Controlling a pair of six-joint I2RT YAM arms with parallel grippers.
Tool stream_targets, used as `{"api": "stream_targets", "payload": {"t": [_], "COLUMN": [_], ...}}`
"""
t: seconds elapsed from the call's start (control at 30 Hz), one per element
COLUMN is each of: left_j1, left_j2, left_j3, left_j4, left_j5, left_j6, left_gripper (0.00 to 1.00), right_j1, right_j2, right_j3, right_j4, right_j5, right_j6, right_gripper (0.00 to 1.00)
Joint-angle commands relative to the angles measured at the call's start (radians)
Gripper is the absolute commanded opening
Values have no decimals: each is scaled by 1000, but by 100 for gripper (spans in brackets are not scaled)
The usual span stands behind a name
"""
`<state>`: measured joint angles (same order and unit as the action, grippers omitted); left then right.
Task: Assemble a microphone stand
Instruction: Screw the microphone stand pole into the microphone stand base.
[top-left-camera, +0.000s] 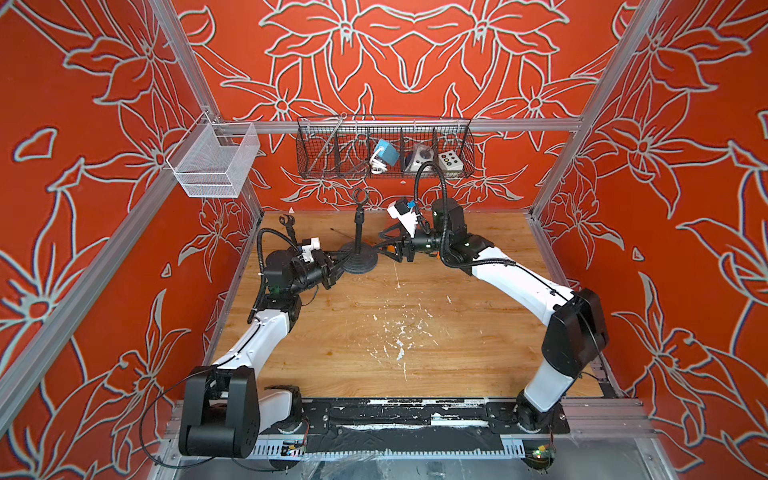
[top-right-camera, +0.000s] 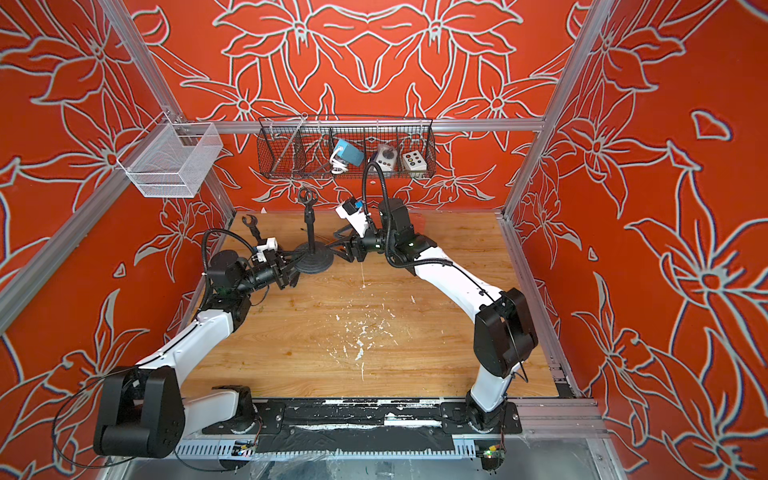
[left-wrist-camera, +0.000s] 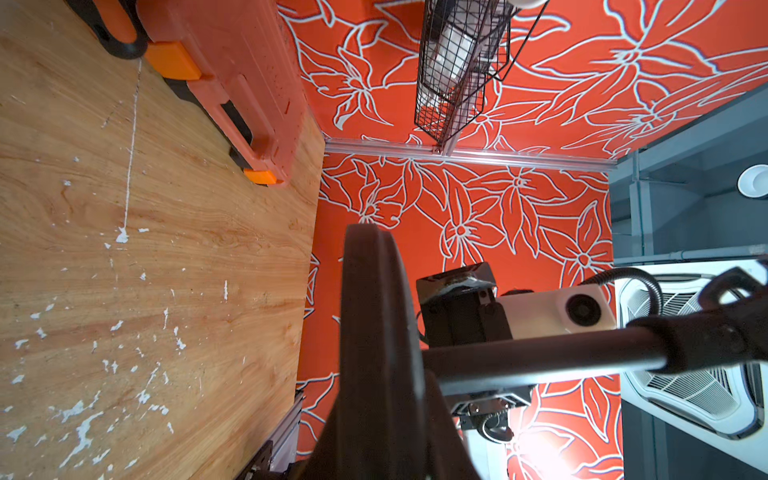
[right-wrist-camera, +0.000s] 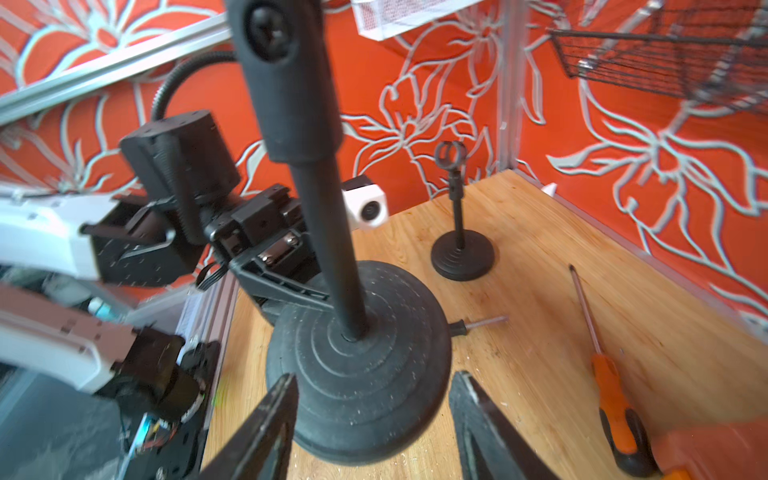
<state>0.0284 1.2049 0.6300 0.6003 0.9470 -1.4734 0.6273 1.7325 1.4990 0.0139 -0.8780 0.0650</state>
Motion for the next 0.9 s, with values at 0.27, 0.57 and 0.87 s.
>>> {"api": "stream_targets", "payload": {"t": [0.27, 0.57, 0.87], "left_j1": [1, -8, -9], "left_j2": [-6, 11, 15], "left_j3": [21, 28, 37], "left_j4": [106, 101, 92], "left_j5": [92, 114, 133], "left_j6": [-13, -18, -18], "left_gripper": [0, 0, 0], "right_j1": [30, 54, 89], "right_j2": [62, 107, 110], "right_j3": [73, 99, 64], "right_j4": [-4, 122, 196], "right_j5": [-76, -45, 16], "right_j6": [-144, -52, -3], "right_gripper": [66, 60, 43]}}
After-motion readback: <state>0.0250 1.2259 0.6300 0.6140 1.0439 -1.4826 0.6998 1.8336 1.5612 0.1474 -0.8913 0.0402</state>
